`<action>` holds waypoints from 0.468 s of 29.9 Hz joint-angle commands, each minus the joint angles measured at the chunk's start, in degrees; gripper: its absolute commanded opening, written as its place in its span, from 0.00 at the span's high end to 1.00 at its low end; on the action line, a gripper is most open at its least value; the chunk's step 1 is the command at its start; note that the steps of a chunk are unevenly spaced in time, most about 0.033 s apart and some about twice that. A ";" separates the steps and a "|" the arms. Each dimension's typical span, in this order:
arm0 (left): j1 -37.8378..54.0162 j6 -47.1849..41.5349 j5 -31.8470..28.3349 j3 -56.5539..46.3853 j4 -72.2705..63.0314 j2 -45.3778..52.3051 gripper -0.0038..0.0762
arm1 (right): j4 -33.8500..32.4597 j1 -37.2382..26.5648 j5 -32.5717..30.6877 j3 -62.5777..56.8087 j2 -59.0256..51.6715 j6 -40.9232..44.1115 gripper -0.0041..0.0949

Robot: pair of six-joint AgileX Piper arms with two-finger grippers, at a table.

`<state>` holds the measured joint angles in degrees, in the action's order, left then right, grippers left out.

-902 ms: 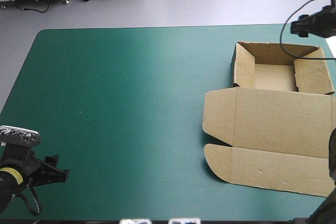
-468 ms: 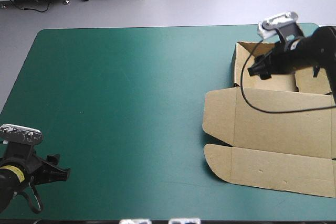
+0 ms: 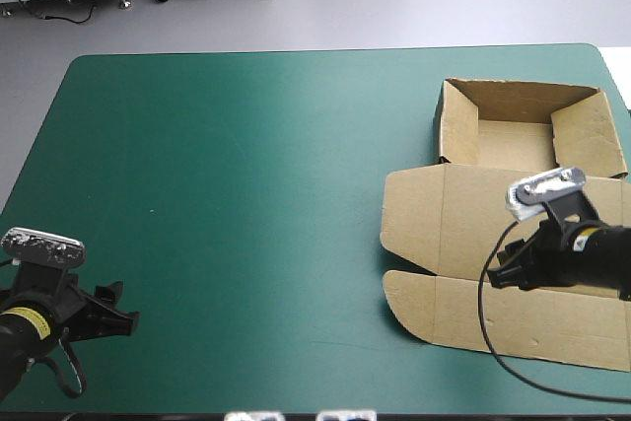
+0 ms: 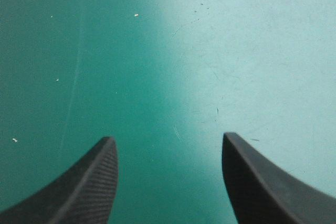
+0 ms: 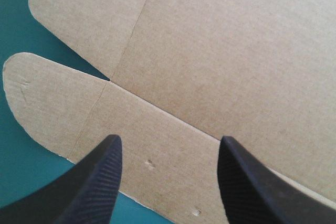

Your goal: Fold the box

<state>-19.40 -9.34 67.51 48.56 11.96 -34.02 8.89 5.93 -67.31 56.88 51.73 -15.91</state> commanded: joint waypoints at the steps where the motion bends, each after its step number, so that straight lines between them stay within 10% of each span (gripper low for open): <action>1: -0.20 -0.07 -3.18 1.11 -0.19 -0.71 0.42 | 0.60 0.04 5.52 -4.42 -5.44 0.11 0.45; 14: -0.20 -0.07 -7.62 -6.59 -5.09 -0.61 0.42 | 0.85 0.04 5.18 -12.81 -13.88 2.21 0.45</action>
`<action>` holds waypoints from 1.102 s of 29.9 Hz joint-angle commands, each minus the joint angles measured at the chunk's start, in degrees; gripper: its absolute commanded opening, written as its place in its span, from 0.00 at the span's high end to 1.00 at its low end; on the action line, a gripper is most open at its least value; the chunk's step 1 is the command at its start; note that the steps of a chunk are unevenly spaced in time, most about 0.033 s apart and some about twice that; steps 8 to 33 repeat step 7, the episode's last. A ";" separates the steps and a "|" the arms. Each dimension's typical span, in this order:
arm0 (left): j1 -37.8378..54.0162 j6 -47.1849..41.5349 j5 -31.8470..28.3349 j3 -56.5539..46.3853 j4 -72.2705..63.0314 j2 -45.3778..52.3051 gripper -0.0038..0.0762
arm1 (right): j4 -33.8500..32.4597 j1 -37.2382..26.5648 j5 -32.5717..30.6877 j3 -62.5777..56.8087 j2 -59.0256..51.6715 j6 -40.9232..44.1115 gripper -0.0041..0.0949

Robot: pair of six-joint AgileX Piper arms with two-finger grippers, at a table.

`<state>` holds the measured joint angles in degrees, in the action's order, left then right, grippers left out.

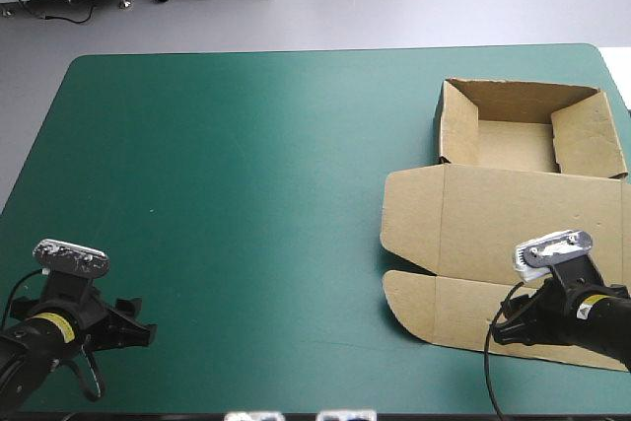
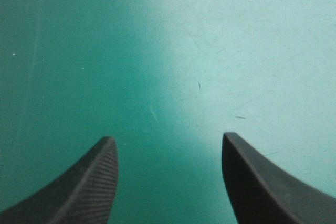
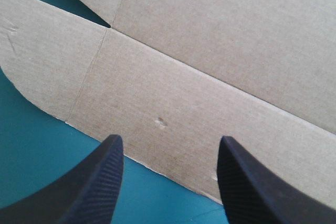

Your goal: Fold the box

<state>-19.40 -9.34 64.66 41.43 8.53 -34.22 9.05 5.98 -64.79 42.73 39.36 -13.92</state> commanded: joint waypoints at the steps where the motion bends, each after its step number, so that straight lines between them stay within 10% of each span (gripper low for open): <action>1: -0.20 -0.07 -5.07 0.46 -2.06 -0.41 0.42 | 0.58 -0.01 2.66 1.34 -2.17 0.21 0.45; 33: -0.20 -0.07 -6.28 0.46 -2.33 -0.41 0.42 | -0.08 -0.01 2.89 1.34 -6.56 0.31 0.45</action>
